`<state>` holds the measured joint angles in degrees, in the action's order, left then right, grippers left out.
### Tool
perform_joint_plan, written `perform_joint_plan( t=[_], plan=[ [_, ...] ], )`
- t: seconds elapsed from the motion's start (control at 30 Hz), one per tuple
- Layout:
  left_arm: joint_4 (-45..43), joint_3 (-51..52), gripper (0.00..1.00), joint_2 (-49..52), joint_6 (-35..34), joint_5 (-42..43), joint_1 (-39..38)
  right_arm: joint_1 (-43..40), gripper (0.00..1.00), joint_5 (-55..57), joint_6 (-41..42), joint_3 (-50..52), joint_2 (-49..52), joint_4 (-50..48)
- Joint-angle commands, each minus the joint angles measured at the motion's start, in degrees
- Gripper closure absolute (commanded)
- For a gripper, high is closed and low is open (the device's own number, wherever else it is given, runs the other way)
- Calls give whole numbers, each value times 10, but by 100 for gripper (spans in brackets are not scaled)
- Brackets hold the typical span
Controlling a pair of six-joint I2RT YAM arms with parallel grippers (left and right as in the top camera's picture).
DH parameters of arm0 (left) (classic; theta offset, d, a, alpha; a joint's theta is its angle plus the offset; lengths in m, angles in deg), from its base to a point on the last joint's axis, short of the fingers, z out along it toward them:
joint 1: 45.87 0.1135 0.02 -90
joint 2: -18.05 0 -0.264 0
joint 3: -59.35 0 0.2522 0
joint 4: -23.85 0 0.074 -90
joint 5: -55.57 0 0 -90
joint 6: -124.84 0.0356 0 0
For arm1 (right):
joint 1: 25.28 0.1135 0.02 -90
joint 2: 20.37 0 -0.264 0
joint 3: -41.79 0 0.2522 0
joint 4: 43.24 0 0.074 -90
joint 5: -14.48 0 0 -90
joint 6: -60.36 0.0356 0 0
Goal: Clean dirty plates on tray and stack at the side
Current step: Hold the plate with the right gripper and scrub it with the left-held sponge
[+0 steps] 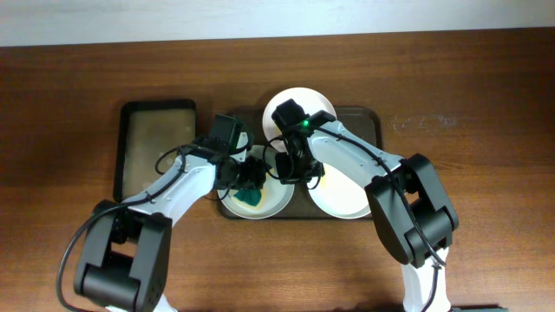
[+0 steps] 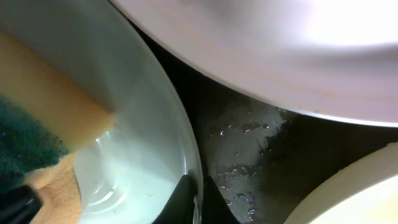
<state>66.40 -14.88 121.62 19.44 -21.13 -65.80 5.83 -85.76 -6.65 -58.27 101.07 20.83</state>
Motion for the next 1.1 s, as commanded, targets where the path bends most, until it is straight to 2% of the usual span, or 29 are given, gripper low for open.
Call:
perform_joint_plan(
  t=[0.0, 0.07, 0.13, 0.2, 0.27, 0.37, 0.57, 0.73, 0.87, 1.07],
  plan=[
    [-8, 5, 31, 19, 10, 10, -6, 7, 96, 16, -11, 14, 17, 2],
    [-9, 5, 38, 19, 10, 10, -6, 7, 96, 17, -11, 14, 17, 2],
    [-9, 5, 53, 19, 10, 9, -7, 7, 96, 17, -11, 14, 17, 2],
    [-9, 5, 80, 19, 10, 5, -7, 7, 96, 17, -11, 14, 17, 2],
    [-9, 5, 100, 19, 9, -30, -7, 7, 96, 18, -11, 14, 17, 2],
    [-7, 5, 100, 19, 10, -95, -7, 7, 96, 19, -11, 14, 17, 2],
    [-14, 5, 100, 19, 9, -290, -7, 7, 96, 19, -11, 14, 17, 2],
    [-15, -11, 100, 12, 9, -364, -7, 7, 96, 23, -11, 14, 17, 2],
    [-13, -30, 100, -30, -31, -333, -7, 7, 96, 24, -11, 14, 17, 2],
    [-38, -30, 100, -60, -34, -104, -7, 7, 96, 23, -11, 14, 17, 2]
  ],
)
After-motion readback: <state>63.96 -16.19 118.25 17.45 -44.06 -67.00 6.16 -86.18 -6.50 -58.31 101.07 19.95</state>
